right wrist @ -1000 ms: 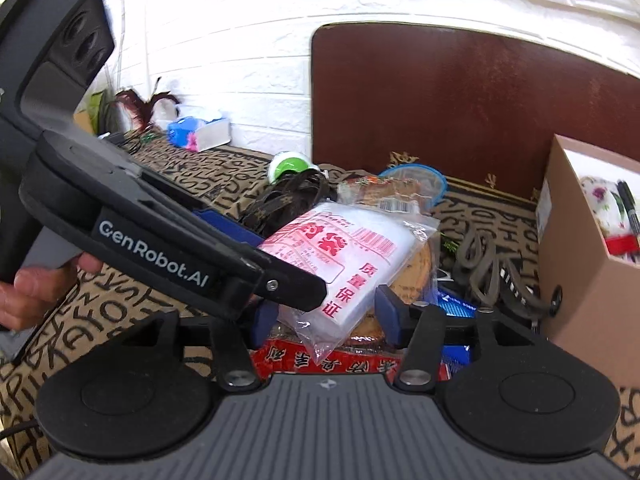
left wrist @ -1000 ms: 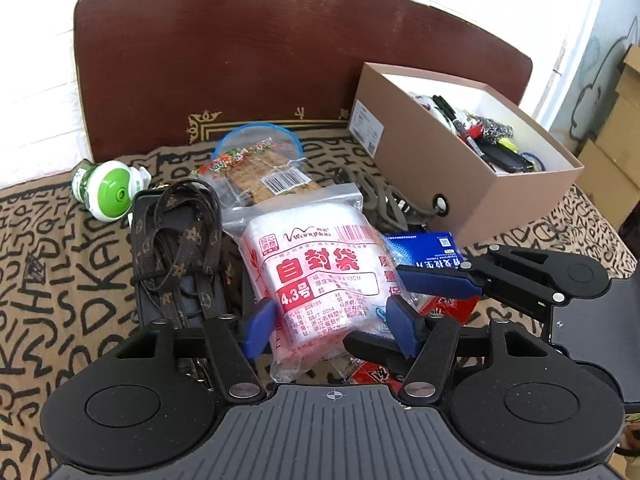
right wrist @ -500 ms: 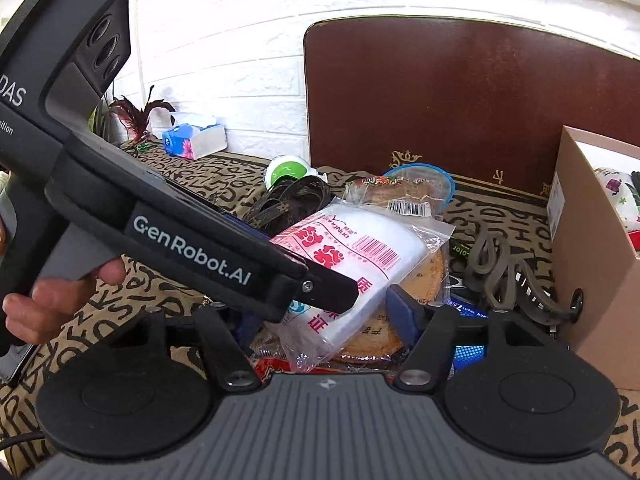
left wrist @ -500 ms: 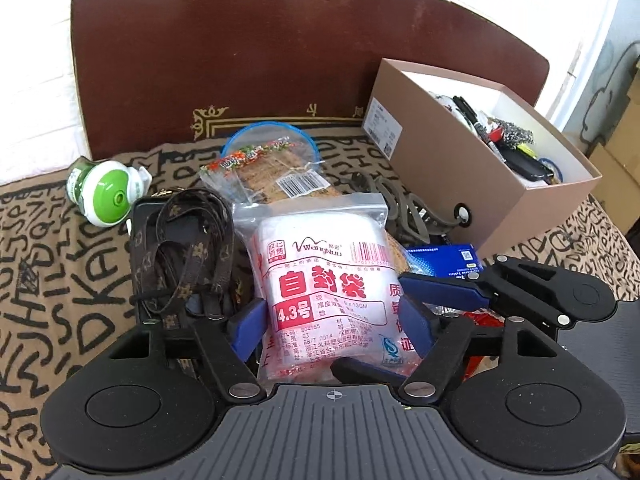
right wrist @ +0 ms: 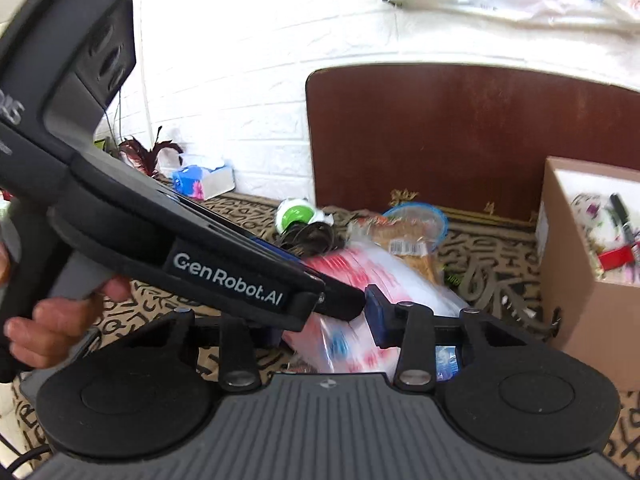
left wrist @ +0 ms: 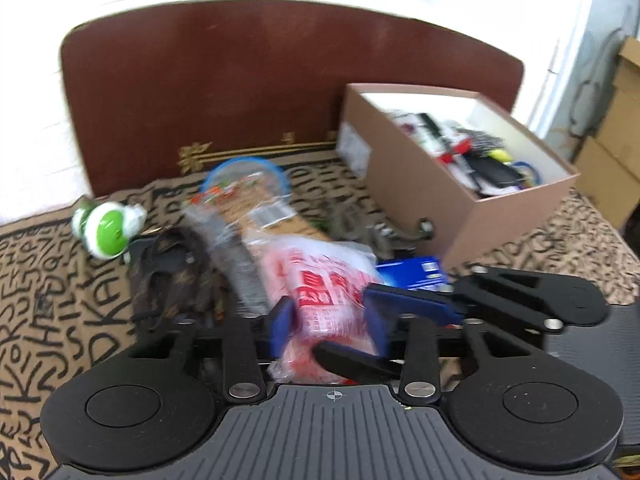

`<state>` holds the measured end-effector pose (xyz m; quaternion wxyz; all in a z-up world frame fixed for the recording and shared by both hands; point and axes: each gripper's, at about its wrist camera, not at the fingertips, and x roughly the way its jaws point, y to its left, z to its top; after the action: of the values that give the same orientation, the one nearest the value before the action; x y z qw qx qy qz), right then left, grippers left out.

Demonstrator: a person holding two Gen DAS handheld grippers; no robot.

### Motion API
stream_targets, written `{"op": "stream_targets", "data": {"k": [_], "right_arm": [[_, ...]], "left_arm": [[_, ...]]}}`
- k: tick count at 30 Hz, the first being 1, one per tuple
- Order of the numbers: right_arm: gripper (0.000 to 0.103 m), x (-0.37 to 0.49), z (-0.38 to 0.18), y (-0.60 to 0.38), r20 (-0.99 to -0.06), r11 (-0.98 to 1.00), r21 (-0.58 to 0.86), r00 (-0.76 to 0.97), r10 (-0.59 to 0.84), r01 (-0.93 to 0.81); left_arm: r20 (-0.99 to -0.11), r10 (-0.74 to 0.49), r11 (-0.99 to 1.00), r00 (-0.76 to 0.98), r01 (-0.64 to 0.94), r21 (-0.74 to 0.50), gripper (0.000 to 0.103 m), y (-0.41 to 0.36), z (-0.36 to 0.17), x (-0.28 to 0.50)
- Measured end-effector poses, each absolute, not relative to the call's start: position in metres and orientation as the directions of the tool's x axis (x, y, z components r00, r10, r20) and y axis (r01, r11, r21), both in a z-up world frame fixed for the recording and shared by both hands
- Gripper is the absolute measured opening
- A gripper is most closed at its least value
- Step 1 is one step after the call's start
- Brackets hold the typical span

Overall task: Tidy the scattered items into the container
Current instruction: 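Lower the left gripper onto the pink-labelled zip bag and close it, then lift the zip bag with the left gripper and pull it free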

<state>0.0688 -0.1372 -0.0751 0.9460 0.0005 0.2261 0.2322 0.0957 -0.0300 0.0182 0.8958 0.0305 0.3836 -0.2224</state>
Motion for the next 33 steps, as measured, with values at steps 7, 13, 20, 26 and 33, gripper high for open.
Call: {"op": "stream_targets", "data": {"k": [7,13,20,26,33], "right_arm": [[0.082,0.059,-0.086,-0.154,-0.424,0.927,0.137,0.825,0.373,-0.349],[0.090,0.040,-0.100,-0.180,-0.478,0.955,0.175,0.827,0.295,-0.240],[0.093,0.035,-0.135,-0.191,-0.564,0.944,0.294,0.771,0.296,-0.147],[0.095,0.061,-0.150,-0.175,-0.556,0.936,0.306,0.765,0.324,-0.174],[0.087,0.067,-0.150,-0.168,-0.544,0.948,0.268,0.784,0.298,-0.174]], "left_arm": [[-0.735,-0.350,0.914,0.581,0.385,-0.130,0.079,-0.032,0.001,0.098],[-0.714,-0.397,0.879,0.577,0.464,-0.114,0.080,-0.041,0.006,0.093],[-0.744,-0.402,0.827,0.534,0.560,-0.045,0.081,-0.080,-0.010,0.093],[-0.770,-0.365,0.806,0.522,0.591,0.018,0.081,-0.096,-0.026,0.099],[-0.785,-0.367,0.749,0.498,0.660,0.069,0.064,-0.108,-0.028,0.087]]}}
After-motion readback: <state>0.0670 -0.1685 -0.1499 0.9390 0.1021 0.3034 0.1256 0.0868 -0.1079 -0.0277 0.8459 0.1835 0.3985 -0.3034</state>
